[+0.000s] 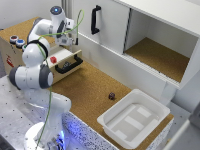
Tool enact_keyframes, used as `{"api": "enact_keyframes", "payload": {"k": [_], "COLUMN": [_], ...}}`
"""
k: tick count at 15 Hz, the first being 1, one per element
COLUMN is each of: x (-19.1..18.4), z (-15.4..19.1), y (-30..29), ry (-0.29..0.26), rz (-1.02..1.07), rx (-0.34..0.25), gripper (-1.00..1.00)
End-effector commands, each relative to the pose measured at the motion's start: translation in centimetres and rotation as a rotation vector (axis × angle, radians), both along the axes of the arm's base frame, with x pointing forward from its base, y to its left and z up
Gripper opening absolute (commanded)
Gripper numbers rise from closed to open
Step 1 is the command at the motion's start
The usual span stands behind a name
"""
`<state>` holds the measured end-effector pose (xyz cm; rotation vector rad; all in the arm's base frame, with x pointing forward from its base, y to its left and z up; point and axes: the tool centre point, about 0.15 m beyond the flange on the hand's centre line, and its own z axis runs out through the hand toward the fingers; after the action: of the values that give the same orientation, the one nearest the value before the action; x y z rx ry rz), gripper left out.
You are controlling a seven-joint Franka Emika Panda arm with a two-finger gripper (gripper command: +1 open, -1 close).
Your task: Put the yellow block on top of the drawer
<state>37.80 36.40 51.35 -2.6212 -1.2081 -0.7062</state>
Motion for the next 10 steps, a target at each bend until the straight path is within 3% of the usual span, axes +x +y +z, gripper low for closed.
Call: {"api": "enact_keyframes", "payload": {"k": [1,3,5,10], "x": [-0.2,-1.7,-2.4,-3.2], "z": [-1.6,-3.5,-4.7,-6.2], "y": [7.0,7.3,7.2,8.8], "ry": [0.215,0.207,0.209,0.243], "rz": [0.227,0.303,0.335,0.414], "rx": [-0.281,-0.391,-0.444,-0.428], "gripper": [-1.0,-1.0,-1.0,-1.0]}}
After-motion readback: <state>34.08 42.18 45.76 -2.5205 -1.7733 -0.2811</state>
